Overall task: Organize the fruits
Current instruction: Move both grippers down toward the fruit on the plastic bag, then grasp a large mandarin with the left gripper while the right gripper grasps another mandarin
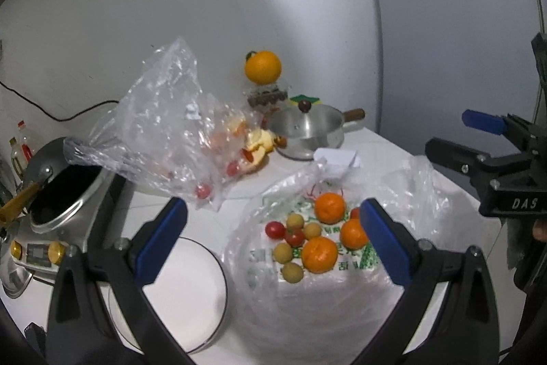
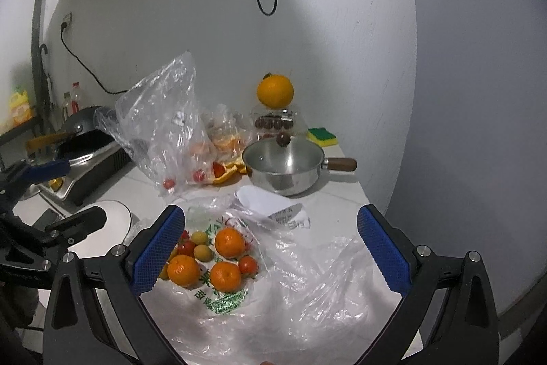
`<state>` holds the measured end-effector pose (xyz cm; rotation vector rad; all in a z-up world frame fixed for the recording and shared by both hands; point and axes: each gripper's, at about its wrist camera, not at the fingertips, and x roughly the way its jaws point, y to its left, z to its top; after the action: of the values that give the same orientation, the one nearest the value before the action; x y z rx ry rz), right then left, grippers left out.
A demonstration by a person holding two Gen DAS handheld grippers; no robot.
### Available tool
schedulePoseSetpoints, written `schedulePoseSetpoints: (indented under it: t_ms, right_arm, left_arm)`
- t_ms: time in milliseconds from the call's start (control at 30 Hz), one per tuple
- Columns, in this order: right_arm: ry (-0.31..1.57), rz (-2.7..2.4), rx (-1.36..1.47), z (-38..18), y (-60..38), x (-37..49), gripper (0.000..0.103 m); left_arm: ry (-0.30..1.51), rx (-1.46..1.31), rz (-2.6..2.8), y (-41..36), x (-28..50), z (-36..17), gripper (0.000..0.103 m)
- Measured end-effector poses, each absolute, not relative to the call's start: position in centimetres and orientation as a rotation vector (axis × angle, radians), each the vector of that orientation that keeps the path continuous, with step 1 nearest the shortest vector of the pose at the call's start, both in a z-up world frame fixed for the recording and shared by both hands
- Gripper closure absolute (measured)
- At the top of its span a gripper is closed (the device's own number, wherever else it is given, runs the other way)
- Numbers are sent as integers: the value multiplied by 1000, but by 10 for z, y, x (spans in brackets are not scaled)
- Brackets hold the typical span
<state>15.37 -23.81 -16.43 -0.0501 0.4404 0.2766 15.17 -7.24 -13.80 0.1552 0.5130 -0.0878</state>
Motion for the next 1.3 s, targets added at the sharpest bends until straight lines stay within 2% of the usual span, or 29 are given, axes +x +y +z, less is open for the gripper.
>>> schedulePoseSetpoints:
  t_ms: [233,333,467,533,633,833,933,1033,1300]
  right_arm:
    - [471,277,-43,-178,-244,161,1]
    - [492,279,-43,-186,-245,165,7]
    - [518,289,-42,-196,-246,169,9]
    - [531,306,-41,-200,-246,171,19]
    - [558,326,-47,-208,-245,175,29]
    - [585,346,-45,-218,-247,181,31]
    - [600,360,-40,-223,-248,184,36]
    - [610,372,-36,-227,-246,187,37]
    - [632,405,-23,-236,-241,194,37]
  left_arm:
    - [582,163,-118,-81,166,-163,2]
    - [607,171,-134,-86,171,-172,2]
    - [633,190,-157,-94,178,-186,3]
    - [659,200,-168,-98,183,-196,12]
    - [690,202,-176,-100,189,-207,12]
    - [721,211,-194,-105,199,-222,14]
    - [736,219,-214,-109,203,-229,24]
    - [758,228,-228,-115,208,-236,30]
    - [783,252,-220,-119,220,-249,31]
